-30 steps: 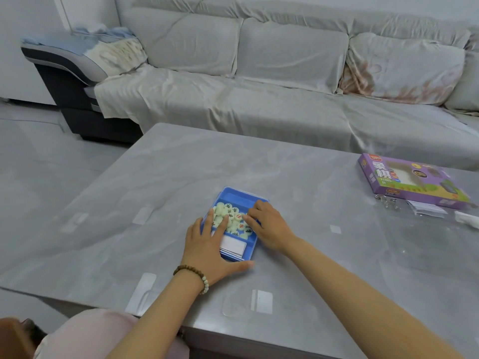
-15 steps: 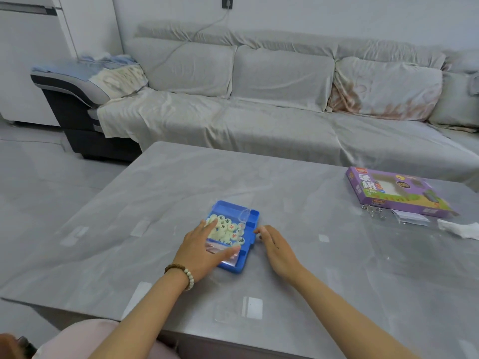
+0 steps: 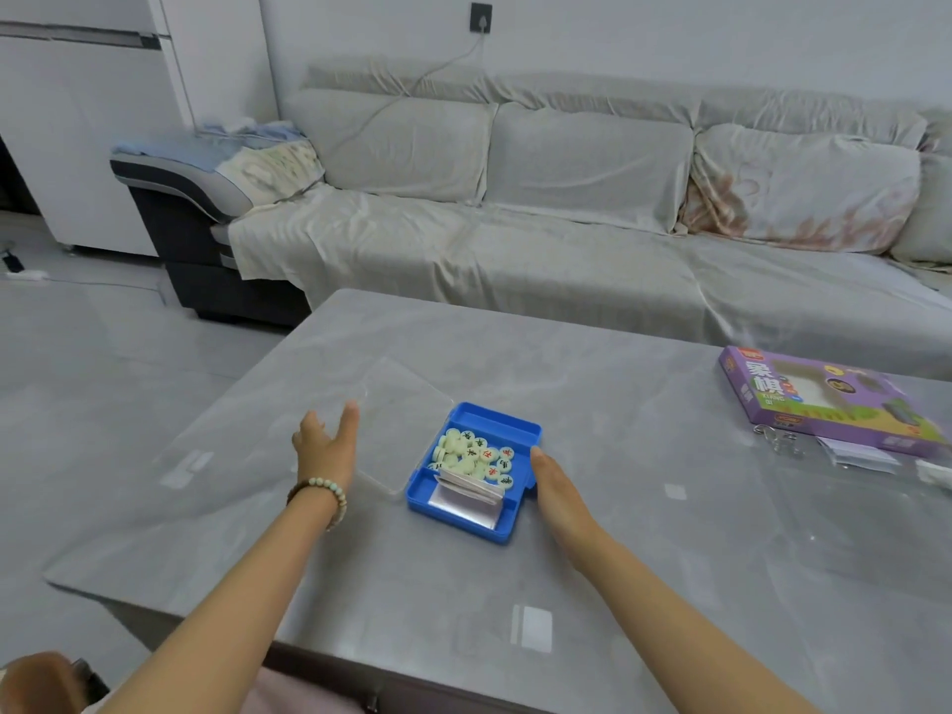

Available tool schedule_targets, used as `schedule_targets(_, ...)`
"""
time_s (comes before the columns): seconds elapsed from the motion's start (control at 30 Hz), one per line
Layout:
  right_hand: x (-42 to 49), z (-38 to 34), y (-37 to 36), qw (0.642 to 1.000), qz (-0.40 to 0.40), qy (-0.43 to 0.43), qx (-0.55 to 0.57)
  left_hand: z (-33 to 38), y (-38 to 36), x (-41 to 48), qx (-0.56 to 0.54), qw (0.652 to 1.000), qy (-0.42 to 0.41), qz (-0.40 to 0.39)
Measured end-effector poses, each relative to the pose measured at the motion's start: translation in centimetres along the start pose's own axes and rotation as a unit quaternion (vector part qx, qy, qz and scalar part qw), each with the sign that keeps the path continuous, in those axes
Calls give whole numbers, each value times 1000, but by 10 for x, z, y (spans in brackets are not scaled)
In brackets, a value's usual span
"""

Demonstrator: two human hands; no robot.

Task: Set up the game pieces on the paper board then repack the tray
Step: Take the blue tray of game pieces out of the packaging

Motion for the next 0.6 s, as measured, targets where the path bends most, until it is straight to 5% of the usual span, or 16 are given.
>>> schedule_targets(0.3, 35, -23, -54, 999, -19, -28, 16, -36, 31, 51, 245, 968, -54, 25)
schedule_targets(0.6, 87, -68, -131, 997, -59, -15, 37, -49, 54, 118, 312, 946, -77, 31)
Point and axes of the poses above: each hand's wrist, its own x-axis towards the middle knuckle, its own y-axis out of the back of the hand, z = x × y, the point moved 8 cm from there along x, towards the middle knuckle, and after that the axes turned 9 degrees about z, right-handed, at the moved point
